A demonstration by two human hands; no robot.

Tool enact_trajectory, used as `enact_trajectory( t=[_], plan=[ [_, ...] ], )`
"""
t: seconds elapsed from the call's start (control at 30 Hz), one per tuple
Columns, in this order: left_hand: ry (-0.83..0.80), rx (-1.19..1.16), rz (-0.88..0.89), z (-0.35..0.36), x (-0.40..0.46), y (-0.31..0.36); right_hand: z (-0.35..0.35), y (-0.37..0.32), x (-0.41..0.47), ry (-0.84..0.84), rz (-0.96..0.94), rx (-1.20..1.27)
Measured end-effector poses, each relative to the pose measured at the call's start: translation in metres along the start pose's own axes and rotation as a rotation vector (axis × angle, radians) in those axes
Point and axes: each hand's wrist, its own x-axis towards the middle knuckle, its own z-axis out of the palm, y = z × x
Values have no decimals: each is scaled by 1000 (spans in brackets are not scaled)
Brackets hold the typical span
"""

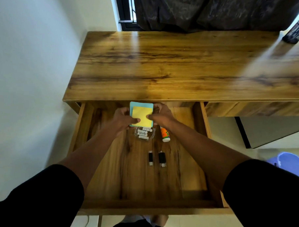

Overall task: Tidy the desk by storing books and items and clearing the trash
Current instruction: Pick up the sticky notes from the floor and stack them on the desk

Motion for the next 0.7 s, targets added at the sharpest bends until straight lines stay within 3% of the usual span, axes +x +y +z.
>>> enact_trajectory(
  t=[0.43,0.53,0.7],
  plan=[
    [-90,51,-243,-9,-84,-134,68,103,-108,-104,14,-231],
    [-84,227,-312,-10,-94,-156,83,127,-122,-142,36,-288],
    [-47,540,-230,-9,-105,-176,97,153,-142,-156,-3,-392]
  ],
)
